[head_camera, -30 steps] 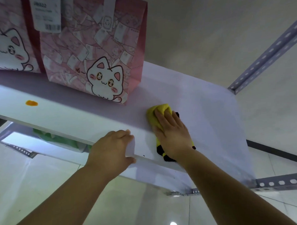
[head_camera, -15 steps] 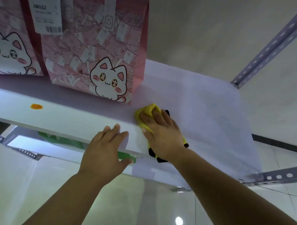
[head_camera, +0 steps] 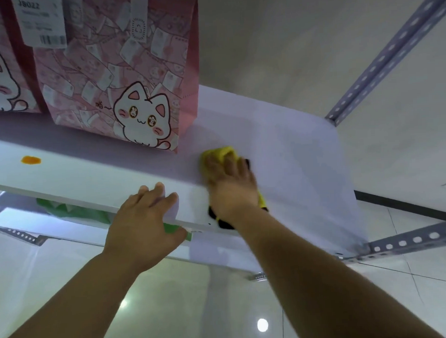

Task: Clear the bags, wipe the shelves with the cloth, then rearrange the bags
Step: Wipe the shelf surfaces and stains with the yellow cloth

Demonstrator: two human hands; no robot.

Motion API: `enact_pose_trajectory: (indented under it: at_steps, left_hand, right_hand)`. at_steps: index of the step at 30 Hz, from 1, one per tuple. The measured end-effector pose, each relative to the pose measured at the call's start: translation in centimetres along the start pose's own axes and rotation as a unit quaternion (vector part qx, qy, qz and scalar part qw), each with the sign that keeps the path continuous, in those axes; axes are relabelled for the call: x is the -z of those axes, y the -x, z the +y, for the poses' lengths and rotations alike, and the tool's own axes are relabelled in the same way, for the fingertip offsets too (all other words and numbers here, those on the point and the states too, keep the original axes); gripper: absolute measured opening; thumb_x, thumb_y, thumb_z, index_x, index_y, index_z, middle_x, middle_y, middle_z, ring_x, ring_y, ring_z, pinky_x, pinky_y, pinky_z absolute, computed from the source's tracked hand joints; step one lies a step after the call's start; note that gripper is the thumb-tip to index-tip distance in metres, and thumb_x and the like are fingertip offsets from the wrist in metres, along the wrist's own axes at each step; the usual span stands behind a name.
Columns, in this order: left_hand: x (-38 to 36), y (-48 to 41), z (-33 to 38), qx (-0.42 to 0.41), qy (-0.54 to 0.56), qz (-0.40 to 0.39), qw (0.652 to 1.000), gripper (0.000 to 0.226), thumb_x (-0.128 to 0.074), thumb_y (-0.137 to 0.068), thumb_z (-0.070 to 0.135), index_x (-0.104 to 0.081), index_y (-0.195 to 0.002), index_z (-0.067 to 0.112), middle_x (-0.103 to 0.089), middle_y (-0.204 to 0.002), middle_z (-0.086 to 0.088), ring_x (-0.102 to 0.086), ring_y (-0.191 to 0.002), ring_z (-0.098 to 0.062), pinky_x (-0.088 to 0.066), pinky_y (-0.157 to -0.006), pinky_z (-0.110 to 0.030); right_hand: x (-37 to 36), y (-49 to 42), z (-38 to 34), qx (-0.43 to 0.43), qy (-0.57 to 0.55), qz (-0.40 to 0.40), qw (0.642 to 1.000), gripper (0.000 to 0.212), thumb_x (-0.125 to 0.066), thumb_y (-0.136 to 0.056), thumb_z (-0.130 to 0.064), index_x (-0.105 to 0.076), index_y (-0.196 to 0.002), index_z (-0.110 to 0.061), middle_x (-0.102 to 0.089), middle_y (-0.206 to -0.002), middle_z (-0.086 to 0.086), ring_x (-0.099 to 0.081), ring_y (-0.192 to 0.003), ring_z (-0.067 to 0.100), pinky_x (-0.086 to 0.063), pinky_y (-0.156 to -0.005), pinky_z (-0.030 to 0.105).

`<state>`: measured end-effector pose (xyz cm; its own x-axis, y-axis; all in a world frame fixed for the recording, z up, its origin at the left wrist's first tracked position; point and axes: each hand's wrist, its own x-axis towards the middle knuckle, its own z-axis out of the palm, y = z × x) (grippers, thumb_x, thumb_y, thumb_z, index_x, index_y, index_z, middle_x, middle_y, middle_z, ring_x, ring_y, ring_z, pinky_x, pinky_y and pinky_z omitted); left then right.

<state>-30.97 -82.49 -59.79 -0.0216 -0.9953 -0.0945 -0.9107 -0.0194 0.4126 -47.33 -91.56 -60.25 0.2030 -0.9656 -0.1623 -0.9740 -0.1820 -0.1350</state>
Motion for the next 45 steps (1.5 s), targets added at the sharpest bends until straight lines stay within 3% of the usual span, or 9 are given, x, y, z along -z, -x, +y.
enact_pose_trajectory:
  at_steps: [6, 11, 15, 21, 23, 28, 32, 41, 45]
  left_hand:
    - [0.2, 0.3, 0.3, 0.021, -0.012, -0.029, 0.999, 0.079, -0.033, -0.070, 0.052, -0.031, -0.145, 0.028, -0.013, -0.157, 0.003, -0.008, -0.145, -0.019, -0.007, -0.116, -0.033]
    - [-0.2, 0.2, 1.2, 0.036, -0.058, -0.049, 0.996, 0.071, -0.052, -0.085, 0.048, -0.027, -0.146, 0.023, -0.006, -0.158, -0.003, -0.005, -0.144, -0.025, -0.010, -0.117, -0.039]
    - [-0.4, -0.2, 2.8, 0.048, -0.057, -0.041, 0.996, 0.069, -0.053, -0.083, 0.046, -0.031, -0.144, 0.021, -0.011, -0.158, -0.001, -0.006, -0.143, -0.024, -0.011, -0.116, -0.042]
    - [-1.6, -0.8, 6.1, 0.020, -0.015, -0.041, 0.999, 0.065, -0.031, -0.083, 0.045, -0.034, -0.144, 0.021, -0.017, -0.156, 0.006, -0.013, -0.143, -0.013, -0.012, -0.114, -0.029]
    - [-1.7, -1.1, 5.8, 0.020, -0.008, -0.030, 0.999, 0.054, -0.036, -0.090, 0.038, -0.038, -0.142, 0.024, -0.021, -0.155, 0.009, -0.018, -0.142, -0.010, -0.017, -0.112, -0.027]
    - [-1.3, -1.9, 5.0, -0.002, -0.026, -0.049, 0.998, 0.049, -0.033, -0.095, 0.038, -0.032, -0.144, 0.031, -0.016, -0.155, 0.013, -0.017, -0.141, -0.005, -0.019, -0.111, -0.023]
    - [-1.6, -1.9, 5.2, -0.017, -0.055, -0.029, 0.998, 0.069, -0.015, -0.078, 0.045, -0.036, -0.142, 0.031, -0.021, -0.155, 0.011, -0.021, -0.141, -0.008, -0.021, -0.110, -0.023]
    - [-1.1, -2.0, 5.3, -0.005, -0.031, -0.053, 0.998, 0.051, -0.042, -0.091, 0.035, -0.038, -0.141, 0.028, -0.020, -0.156, 0.009, -0.020, -0.142, -0.011, -0.023, -0.110, -0.026]
    - [-0.2, -0.3, 5.6, 0.001, -0.043, -0.020, 0.999, 0.042, -0.046, -0.088, 0.033, -0.052, -0.130, 0.029, -0.043, -0.142, 0.011, -0.042, -0.126, -0.009, -0.034, -0.098, -0.020]
  right_hand:
    - [-0.7, 4.6, 2.8, 0.107, -0.029, 0.021, 0.994, 0.052, -0.032, -0.098, -0.041, -0.016, -0.148, -0.039, -0.012, -0.158, -0.004, -0.010, -0.144, 0.025, -0.015, -0.115, 0.044]
    - [1.1, 5.8, 13.4, -0.099, -0.014, 0.000, 0.995, 0.057, -0.033, -0.098, -0.034, -0.011, -0.150, -0.034, -0.003, -0.160, -0.001, -0.004, -0.145, 0.029, -0.014, -0.116, 0.043]
    - [2.0, 5.0, 13.8, -0.236, -0.042, -0.020, 0.971, 0.061, -0.031, -0.098, -0.031, 0.000, -0.150, -0.036, 0.003, -0.160, 0.001, 0.003, -0.145, 0.032, -0.010, -0.116, 0.045]
    - [-0.2, 5.3, 8.5, 0.114, -0.012, -0.004, 0.993, 0.056, -0.033, -0.096, -0.043, -0.012, -0.148, -0.041, -0.010, -0.159, -0.002, -0.005, -0.145, 0.028, -0.014, -0.115, 0.043]
    - [0.2, 4.4, 11.2, 0.131, -0.015, 0.008, 0.991, 0.054, -0.034, -0.097, -0.044, -0.014, -0.147, -0.042, -0.014, -0.159, -0.005, -0.008, -0.145, 0.024, -0.016, -0.116, 0.042]
    - [2.5, -0.1, 18.6, -0.164, -0.068, 0.047, 0.983, 0.054, -0.033, -0.098, -0.039, -0.016, -0.148, -0.037, -0.012, -0.159, -0.001, -0.013, -0.143, 0.034, -0.020, -0.112, 0.044]
    - [2.6, -3.1, 16.3, -0.227, -0.055, 0.065, 0.970, 0.054, -0.027, -0.097, -0.042, -0.014, -0.149, -0.034, -0.012, -0.158, 0.003, -0.014, -0.140, 0.036, -0.023, -0.109, 0.051]
    - [0.4, -1.8, 4.3, 0.089, -0.044, 0.067, 0.993, 0.048, -0.042, -0.093, -0.039, -0.035, -0.140, -0.037, -0.035, -0.143, -0.007, -0.032, -0.127, 0.024, -0.031, -0.091, 0.040]
    - [0.2, 2.4, 5.3, 0.164, -0.052, 0.074, 0.982, 0.043, -0.052, -0.091, -0.033, -0.047, -0.133, -0.039, -0.047, -0.136, -0.010, -0.040, -0.123, 0.021, -0.032, -0.083, 0.036]
